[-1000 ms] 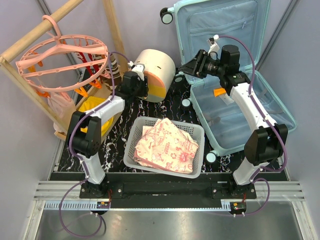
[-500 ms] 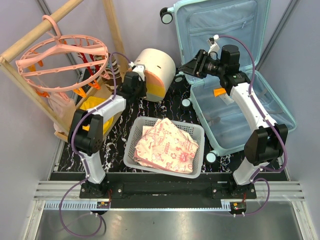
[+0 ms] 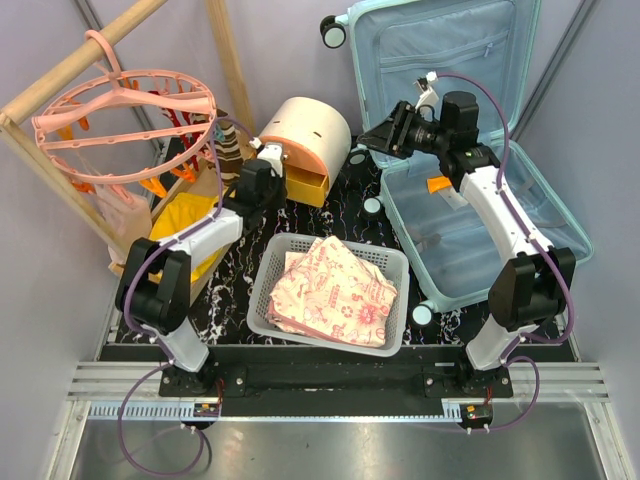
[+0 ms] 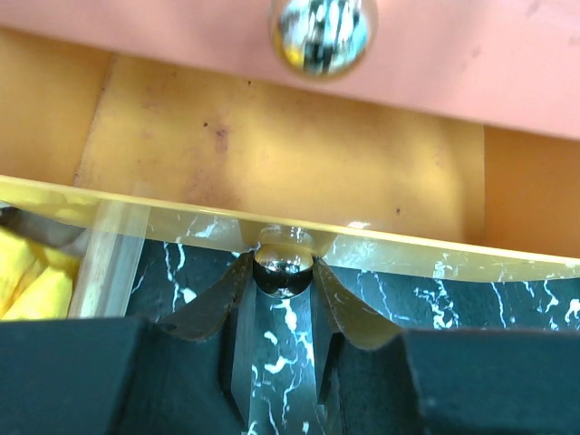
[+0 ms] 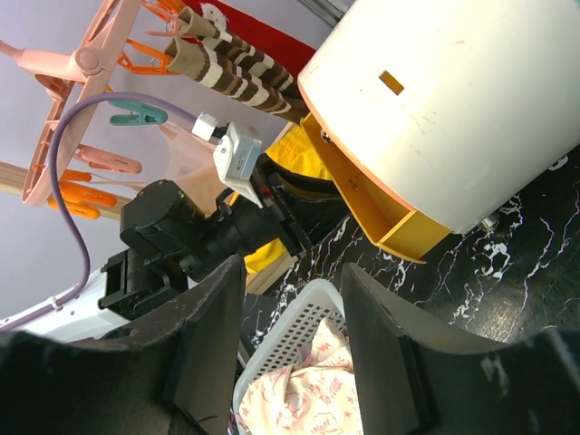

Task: Open, take out, and arrange the luggage
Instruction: Open the drawer in the storage box.

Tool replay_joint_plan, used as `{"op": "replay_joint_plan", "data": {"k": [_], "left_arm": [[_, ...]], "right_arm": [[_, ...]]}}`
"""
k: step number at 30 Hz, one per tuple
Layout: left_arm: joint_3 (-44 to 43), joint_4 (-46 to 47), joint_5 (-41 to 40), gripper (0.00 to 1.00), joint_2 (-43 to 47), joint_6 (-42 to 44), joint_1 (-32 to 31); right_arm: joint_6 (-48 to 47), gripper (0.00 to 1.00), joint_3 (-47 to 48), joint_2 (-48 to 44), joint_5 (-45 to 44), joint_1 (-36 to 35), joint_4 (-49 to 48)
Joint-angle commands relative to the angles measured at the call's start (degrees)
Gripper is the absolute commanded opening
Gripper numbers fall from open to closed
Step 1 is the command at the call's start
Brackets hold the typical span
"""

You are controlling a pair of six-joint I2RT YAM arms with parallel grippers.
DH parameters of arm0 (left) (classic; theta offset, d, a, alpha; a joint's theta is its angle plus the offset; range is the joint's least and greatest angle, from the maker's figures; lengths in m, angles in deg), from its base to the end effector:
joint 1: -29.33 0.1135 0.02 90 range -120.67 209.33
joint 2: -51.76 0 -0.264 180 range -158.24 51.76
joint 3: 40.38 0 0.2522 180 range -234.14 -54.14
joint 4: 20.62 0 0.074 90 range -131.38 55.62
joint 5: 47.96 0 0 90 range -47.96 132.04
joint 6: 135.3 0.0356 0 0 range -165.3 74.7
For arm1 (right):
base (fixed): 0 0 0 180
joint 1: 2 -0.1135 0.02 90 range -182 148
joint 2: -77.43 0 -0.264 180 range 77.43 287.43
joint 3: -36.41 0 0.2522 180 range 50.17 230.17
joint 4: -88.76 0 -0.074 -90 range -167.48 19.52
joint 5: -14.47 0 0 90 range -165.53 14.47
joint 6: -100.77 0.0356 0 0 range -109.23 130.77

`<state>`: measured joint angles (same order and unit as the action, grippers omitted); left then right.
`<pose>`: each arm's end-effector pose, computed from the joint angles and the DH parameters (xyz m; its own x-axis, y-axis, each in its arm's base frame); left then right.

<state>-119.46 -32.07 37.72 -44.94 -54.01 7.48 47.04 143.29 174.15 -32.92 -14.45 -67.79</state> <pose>0.3601 -0.1415 0.2462 -0.4927 0.0349 -0.8695 0.2381 0.9665 -0.0962 0.3821 0.1090 0.3971 -0.6555 0.3012 -0.6926 -0.5138 0.4942 0.7012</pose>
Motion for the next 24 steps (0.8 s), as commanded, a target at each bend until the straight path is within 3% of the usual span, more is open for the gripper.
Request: {"op": "replay_joint_plan", "data": {"k": [1,24], "left_arm": [[1.9,3.1,-2.7,0.06,5.8,1.3,-0.9],[8.2,0.9,-7.5,0.08,10.8,0.1,-3.7]], "right_arm": [[-0.5,0.56,-0.8,-0.3,-0.4,0.1,-1.2],[1.3,0.57,-3.3,-1.4,-2.3,0.5,-1.1]]}}
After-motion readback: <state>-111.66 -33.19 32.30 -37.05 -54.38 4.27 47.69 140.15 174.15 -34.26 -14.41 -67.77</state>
